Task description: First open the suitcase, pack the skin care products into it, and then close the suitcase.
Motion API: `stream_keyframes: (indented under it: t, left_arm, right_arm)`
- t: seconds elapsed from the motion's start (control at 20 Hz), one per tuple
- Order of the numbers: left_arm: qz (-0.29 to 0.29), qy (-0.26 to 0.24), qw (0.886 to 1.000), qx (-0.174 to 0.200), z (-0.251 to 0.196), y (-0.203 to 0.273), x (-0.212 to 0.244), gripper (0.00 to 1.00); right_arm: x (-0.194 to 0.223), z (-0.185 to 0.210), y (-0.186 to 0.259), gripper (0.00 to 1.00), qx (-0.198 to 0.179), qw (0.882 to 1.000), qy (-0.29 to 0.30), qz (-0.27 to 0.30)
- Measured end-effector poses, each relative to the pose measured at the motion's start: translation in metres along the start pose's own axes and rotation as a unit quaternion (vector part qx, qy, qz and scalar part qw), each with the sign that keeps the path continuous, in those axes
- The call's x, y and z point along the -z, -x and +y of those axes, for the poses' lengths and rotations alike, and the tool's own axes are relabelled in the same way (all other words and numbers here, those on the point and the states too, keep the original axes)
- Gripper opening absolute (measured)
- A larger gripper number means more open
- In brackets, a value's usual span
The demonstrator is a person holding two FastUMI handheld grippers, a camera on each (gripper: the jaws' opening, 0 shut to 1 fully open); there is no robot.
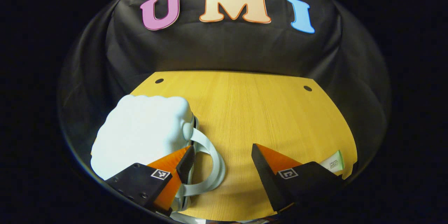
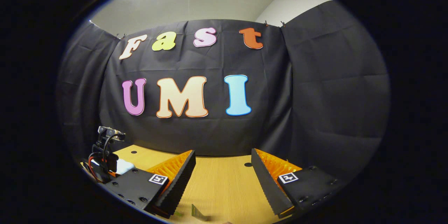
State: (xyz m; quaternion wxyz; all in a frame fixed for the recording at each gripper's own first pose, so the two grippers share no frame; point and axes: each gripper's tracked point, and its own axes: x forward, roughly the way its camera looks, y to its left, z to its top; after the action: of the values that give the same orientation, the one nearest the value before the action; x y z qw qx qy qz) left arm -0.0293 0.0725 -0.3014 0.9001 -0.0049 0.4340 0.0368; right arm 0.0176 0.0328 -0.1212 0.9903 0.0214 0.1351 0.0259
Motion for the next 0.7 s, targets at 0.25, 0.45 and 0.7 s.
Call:
stream_keyframes:
  t: [0.25, 0.45, 0.7]
  left_arm:
    - [0.054, -0.003, 0.999, 0.001, -0.001, -0.022, 0.031, 0.93]
    - [0.079, 0.007, 0.997, -0.001, 0.002, -0.032, 0.039, 0.64]
    - [0.096, 0.020, 0.995, -0.024, 0.017, -0.045, 0.046, 0.15]
  right_arm:
    - [0.006, 0.007, -0.001, 0.99, -0.007, 1.000, 0.010, 0.004]
    - [0.010, 0.006, -0.004, 0.99, -0.009, 1.000, 0.015, 0.009]
    - [0.010, 0.009, -0.005, 0.99, -0.013, 1.000, 0.023, 0.005]
